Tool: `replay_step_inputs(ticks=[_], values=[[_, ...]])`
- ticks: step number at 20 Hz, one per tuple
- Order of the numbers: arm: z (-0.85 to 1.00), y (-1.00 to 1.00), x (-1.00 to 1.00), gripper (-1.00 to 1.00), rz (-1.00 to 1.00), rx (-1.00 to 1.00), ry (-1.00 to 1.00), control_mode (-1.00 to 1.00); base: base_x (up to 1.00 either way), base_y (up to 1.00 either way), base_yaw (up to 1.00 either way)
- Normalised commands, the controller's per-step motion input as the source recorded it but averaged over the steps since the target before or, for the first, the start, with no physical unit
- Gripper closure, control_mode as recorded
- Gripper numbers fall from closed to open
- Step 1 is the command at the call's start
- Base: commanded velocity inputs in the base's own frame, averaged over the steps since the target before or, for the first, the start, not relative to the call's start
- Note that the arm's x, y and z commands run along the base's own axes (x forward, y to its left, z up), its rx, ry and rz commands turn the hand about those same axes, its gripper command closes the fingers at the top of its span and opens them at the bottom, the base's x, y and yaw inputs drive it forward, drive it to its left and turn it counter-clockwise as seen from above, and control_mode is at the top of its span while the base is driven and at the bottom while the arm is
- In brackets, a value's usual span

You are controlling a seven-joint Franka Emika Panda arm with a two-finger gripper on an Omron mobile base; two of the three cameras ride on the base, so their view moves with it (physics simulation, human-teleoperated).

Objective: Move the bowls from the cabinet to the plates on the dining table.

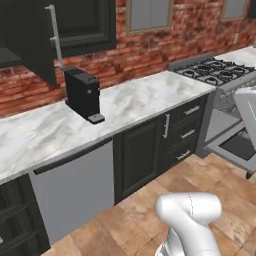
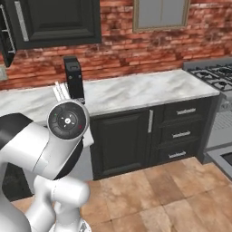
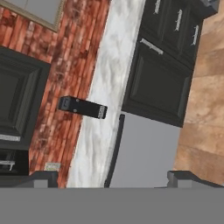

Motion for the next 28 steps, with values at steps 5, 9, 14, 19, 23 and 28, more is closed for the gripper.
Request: replay_step_inputs(ticks=[5,9,14,19,23,28], values=[[0.00,0.00,0.00,-1.00,0.00,0.00,0.00,1.00,0.01,0.00,0.25],[0.00,0.00,0.00,-1.00,0.00,0.00,0.00,1.00,0.01,0.00,0.25],[0.00,0.00,0.00,-1.00,0.00,0.00,0.00,1.00,0.01,0.00,0.25],[0.00,0.00,0.00,-1.00,0.00,0.00,0.00,1.00,0.01,0.00,0.25],[0.00,0.00,0.00,-1.00,0.00,0.00,0.00,1.00,0.01,0.00,0.25],[0.00,0.00,0.00,-1.00,0.00,0.00,0.00,1.00,0.00,0.00,0.25]])
